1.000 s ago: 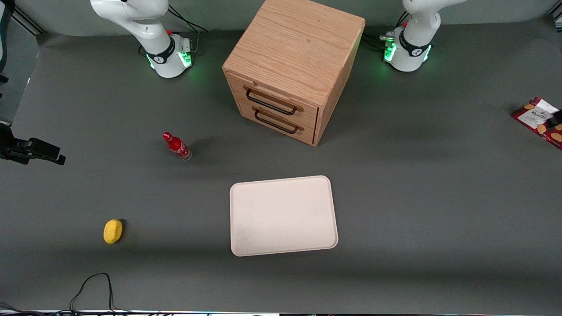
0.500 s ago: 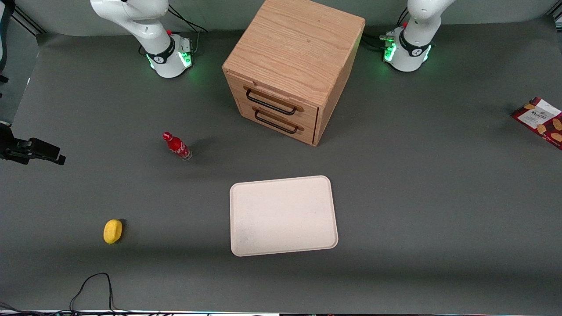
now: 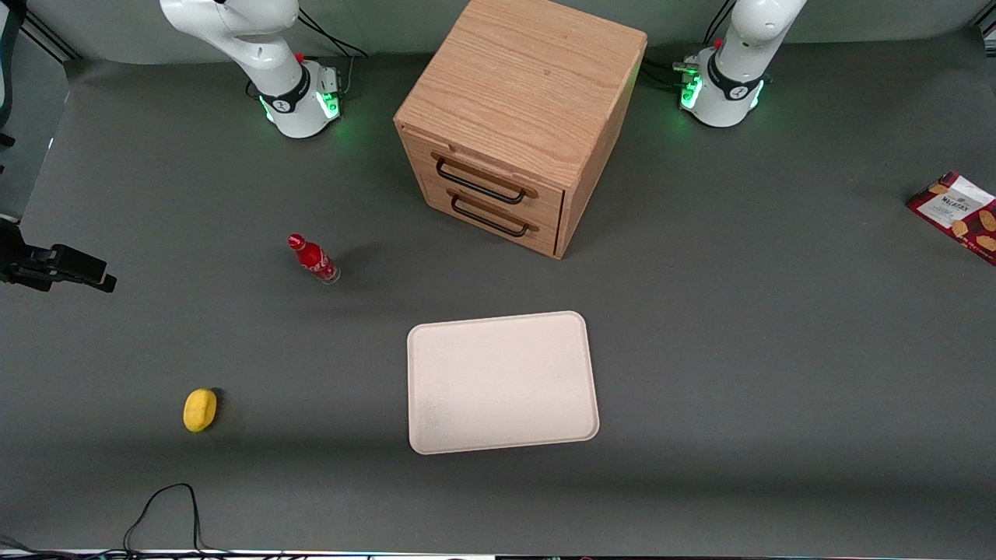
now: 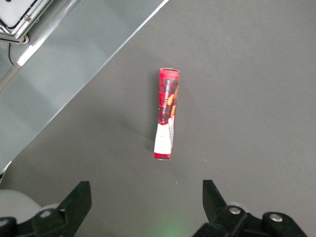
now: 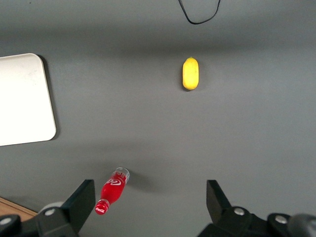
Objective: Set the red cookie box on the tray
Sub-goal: 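Lower the left gripper and close it on the cookie box, then lift the cookie box upright with the left gripper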
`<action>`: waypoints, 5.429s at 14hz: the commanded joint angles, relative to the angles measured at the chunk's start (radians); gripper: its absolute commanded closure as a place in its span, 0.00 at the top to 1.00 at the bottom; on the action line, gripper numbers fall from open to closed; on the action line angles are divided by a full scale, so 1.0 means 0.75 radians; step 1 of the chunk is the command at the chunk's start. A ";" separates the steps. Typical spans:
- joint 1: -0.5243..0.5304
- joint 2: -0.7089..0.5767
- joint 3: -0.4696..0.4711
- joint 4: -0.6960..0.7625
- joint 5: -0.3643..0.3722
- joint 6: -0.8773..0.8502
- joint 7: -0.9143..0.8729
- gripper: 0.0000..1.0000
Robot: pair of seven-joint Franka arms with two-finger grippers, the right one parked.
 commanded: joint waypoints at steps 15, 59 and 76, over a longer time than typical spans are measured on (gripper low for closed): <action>0.077 -0.195 -0.023 -0.644 0.010 0.590 0.043 1.00; -0.148 -0.037 -0.047 0.267 0.112 -0.164 0.004 0.00; -1.405 0.212 -0.157 0.554 -0.070 -0.312 -0.628 0.00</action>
